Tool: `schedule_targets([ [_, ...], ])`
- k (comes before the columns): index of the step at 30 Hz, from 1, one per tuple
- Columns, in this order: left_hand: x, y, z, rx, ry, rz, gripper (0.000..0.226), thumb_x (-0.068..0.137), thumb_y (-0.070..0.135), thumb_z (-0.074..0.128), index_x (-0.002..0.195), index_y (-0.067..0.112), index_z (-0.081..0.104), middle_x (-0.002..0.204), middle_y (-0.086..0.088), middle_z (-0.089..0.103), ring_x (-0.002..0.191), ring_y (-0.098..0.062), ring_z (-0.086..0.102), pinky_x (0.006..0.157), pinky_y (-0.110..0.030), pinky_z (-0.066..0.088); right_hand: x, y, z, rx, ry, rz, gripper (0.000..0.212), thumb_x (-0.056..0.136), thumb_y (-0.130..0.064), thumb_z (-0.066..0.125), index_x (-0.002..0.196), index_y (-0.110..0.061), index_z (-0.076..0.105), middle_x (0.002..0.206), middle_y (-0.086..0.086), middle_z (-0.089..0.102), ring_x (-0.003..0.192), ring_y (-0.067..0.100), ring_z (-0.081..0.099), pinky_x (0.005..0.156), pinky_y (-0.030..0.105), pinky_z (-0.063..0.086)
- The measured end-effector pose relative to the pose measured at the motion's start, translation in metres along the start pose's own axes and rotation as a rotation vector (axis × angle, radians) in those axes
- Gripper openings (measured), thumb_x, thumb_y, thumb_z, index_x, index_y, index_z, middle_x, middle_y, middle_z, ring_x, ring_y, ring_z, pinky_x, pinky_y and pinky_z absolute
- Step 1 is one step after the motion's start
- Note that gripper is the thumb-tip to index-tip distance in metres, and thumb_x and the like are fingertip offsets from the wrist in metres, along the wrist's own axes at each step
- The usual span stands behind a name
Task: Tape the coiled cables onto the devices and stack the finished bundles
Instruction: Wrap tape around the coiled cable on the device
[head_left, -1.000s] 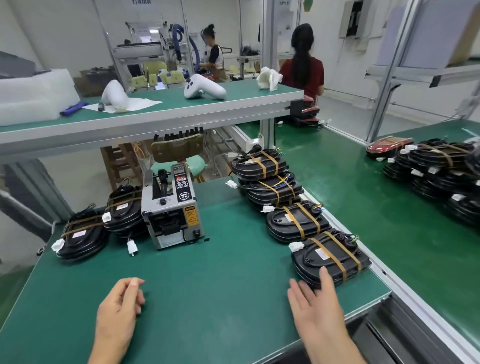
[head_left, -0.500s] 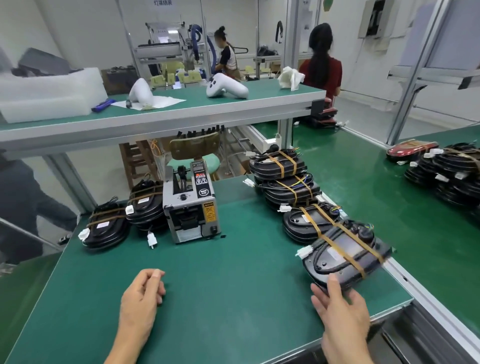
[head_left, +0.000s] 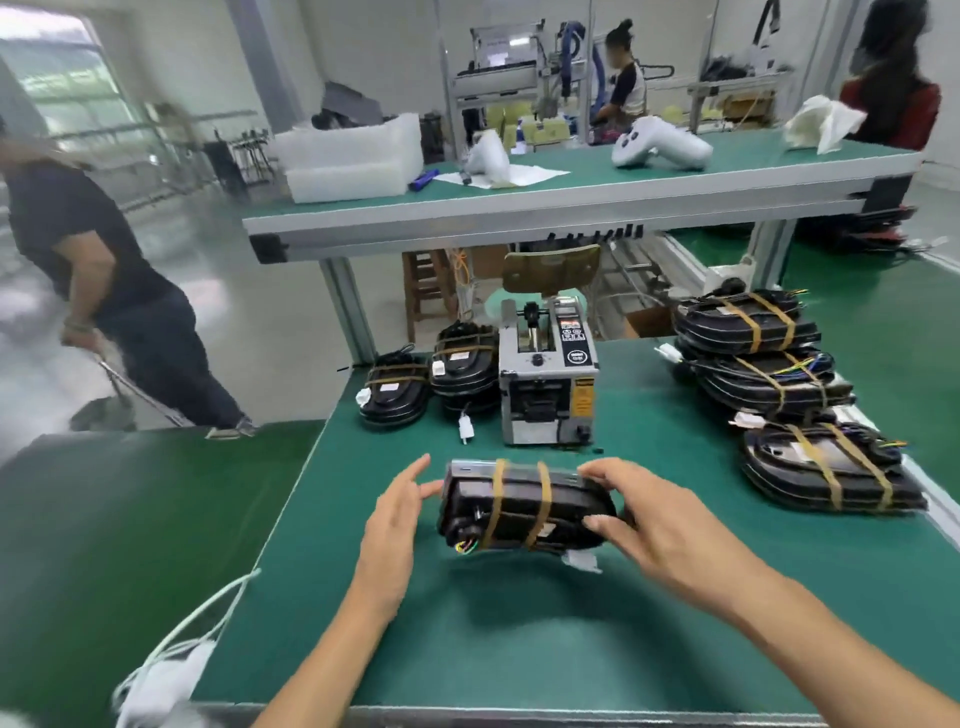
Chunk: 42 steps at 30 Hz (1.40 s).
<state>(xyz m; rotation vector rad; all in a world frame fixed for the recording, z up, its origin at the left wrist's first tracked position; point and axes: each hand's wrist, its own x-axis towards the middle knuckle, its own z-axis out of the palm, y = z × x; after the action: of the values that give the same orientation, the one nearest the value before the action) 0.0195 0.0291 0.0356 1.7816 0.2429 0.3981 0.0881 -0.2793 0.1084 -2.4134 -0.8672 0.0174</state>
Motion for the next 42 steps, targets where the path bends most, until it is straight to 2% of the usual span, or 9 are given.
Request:
schedule_targets([
  [4,-0.021,-0.007,-0.016,0.100,-0.101,0.077,0.074,0.095,0.084,0.039,0.156,0.042,0.046,0.149,0.030,0.059,0.145,0.005,0.048,0.119,-0.016,0.032,0.035,-0.017,0.011,-0.163,-0.149,-0.071,0.040,0.104,-0.040,0.058,0.141,-0.035,0.042,0.135,-0.008,0.056,0.115,0.023,0.060,0.101,0.042,0.047],
  [7,-0.032,-0.015,-0.017,0.108,-0.135,0.078,0.063,0.102,0.064,0.048,0.155,0.029,0.048,0.150,0.028,0.060,0.145,0.001,0.052,0.117,-0.014,0.037,0.052,-0.019,0.019,-0.197,-0.189,-0.088,0.041,0.104,-0.040,0.057,0.141,-0.037,0.040,0.138,-0.009,0.054,0.117,0.029,0.061,0.101,0.046,0.048],
  [14,-0.032,-0.023,-0.018,0.180,-0.087,0.095,0.033,0.102,0.054,0.056,0.133,0.046,0.059,0.129,0.020,0.074,0.120,-0.005,0.070,0.100,-0.016,0.050,0.066,-0.011,0.026,-0.148,-0.194,-0.102,0.047,0.105,-0.037,0.058,0.148,-0.041,0.040,0.145,-0.012,0.052,0.125,0.023,0.059,0.106,0.042,0.046],
  [19,-0.030,-0.035,-0.019,0.197,-0.115,0.112,0.052,0.099,0.073,0.056,0.131,0.033,0.061,0.124,0.017,0.076,0.114,-0.011,0.073,0.098,-0.030,0.055,0.065,-0.008,0.023,-0.145,-0.201,-0.072,0.054,0.103,-0.053,0.054,0.154,-0.047,0.039,0.148,-0.022,0.052,0.110,0.009,0.062,0.104,0.035,0.046],
  [23,-0.029,-0.035,-0.018,0.193,-0.158,0.124,0.055,0.095,0.079,0.057,0.137,0.044,0.060,0.126,0.014,0.076,0.116,-0.013,0.073,0.100,-0.026,0.054,0.075,-0.002,0.023,0.283,0.087,0.123,0.022,0.099,-0.051,0.062,0.118,-0.046,0.072,0.102,-0.024,0.072,0.065,0.001,0.062,0.072,0.015,0.050],
  [26,-0.027,-0.035,-0.017,0.175,-0.163,0.129,0.055,0.095,0.079,0.058,0.137,0.045,0.061,0.126,0.012,0.076,0.116,-0.014,0.072,0.100,-0.027,0.054,0.099,0.003,0.031,0.507,0.348,0.378,0.013,0.095,-0.035,0.069,0.085,-0.032,0.077,0.070,-0.013,0.072,0.052,0.002,0.062,0.061,0.020,0.047],
  [32,-0.025,-0.037,-0.020,0.153,-0.179,0.139,0.058,0.090,0.082,0.062,0.132,0.042,0.064,0.114,0.004,0.073,0.104,-0.021,0.071,0.095,-0.035,0.055,0.140,0.008,0.057,0.740,0.545,0.709,0.020,0.093,-0.018,0.068,0.077,-0.023,0.078,0.079,-0.009,0.078,0.050,0.003,0.065,0.061,0.025,0.051],
  [36,-0.023,-0.037,-0.022,0.145,-0.191,0.129,0.058,0.089,0.083,0.064,0.128,0.040,0.068,0.115,0.002,0.075,0.107,-0.022,0.072,0.097,-0.038,0.055,0.155,0.000,0.063,0.774,0.620,0.740,0.023,0.089,-0.014,0.064,0.072,-0.020,0.078,0.056,-0.011,0.069,0.056,0.013,0.062,0.059,0.024,0.051],
  [42,-0.022,-0.036,-0.023,0.142,-0.197,0.129,0.060,0.088,0.083,0.065,0.125,0.036,0.071,0.111,0.002,0.074,0.103,-0.021,0.072,0.094,-0.036,0.056,0.170,-0.005,0.065,0.766,0.653,0.811,0.017,0.083,-0.010,0.063,0.074,0.002,0.072,0.060,0.005,0.062,0.060,0.017,0.052,0.058,0.030,0.045],
])
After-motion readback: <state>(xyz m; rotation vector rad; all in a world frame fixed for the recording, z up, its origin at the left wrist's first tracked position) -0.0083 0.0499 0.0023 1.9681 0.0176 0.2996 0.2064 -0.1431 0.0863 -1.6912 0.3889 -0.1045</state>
